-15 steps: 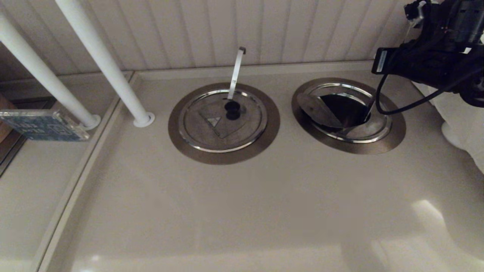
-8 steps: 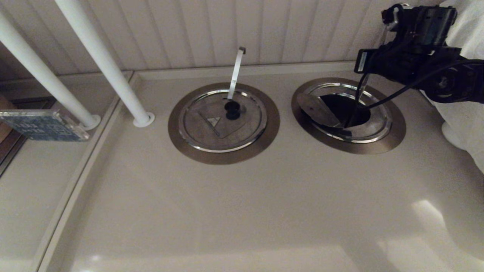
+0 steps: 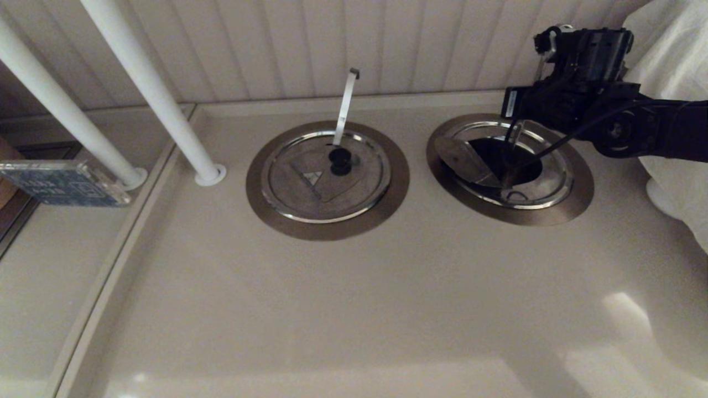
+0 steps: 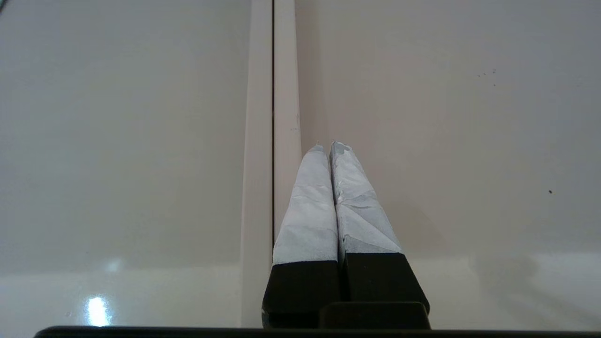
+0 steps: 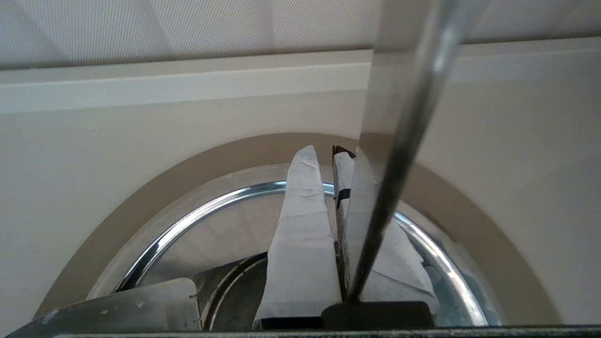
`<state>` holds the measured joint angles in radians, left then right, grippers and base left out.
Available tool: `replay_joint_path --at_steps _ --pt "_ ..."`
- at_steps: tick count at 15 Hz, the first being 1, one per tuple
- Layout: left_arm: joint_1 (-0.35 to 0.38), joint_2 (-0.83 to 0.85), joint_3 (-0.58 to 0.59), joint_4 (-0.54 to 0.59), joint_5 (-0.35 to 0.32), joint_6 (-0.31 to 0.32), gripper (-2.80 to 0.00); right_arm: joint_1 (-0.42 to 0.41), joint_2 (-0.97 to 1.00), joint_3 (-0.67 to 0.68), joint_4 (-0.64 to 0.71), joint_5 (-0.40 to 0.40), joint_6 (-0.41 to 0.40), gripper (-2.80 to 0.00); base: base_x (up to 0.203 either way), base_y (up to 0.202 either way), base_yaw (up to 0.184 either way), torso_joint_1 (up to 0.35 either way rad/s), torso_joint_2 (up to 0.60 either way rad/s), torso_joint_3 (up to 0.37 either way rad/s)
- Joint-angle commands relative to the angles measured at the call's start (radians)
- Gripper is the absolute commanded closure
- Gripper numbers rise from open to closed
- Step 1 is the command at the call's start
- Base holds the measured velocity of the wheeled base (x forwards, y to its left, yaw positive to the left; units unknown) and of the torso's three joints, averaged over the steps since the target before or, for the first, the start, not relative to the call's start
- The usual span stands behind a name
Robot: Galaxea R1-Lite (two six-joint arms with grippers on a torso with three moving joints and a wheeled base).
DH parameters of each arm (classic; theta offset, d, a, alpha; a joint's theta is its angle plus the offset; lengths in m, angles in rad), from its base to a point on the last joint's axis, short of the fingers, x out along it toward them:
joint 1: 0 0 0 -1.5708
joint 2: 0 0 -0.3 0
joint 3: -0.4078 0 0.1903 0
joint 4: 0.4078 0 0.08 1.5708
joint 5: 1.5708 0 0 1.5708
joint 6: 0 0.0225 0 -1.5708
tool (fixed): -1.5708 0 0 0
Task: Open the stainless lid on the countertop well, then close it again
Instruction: Stir with a spoon, then close the lid
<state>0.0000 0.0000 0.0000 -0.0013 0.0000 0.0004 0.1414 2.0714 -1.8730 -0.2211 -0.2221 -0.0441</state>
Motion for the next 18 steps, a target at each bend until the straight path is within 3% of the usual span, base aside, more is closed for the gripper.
replay_joint_path --at_steps 1,8,14,18 --pt "0.0 -0.001 0.0 0.0 0.0 0.0 0.0 0.0 0.012 -0.02 -0.002 -0.002 0.0 -2.8 0.0 0.0 0.0 0.0 0.0 0.0" --pt "0.0 -0.001 0.0 0.0 0.0 0.001 0.0 -0.02 -0.016 0.016 0.0 -0.033 0.001 -2.8 0.0 0.0 0.0 0.0 0.0 0.0" --pt "0.0 0.0 0.0 0.0 0.0 0.0 0.0 0.009 -0.339 0.392 -0.002 -0.044 0.003 -2.8 0.0 0.0 0.0 0.0 0.0 0.0" --pt "0.0 0.0 0.0 0.0 0.0 0.001 0.0 0.138 -0.533 0.552 -0.003 -0.035 -0.049 -2.8 0.0 0.0 0.0 0.0 0.0 0.0"
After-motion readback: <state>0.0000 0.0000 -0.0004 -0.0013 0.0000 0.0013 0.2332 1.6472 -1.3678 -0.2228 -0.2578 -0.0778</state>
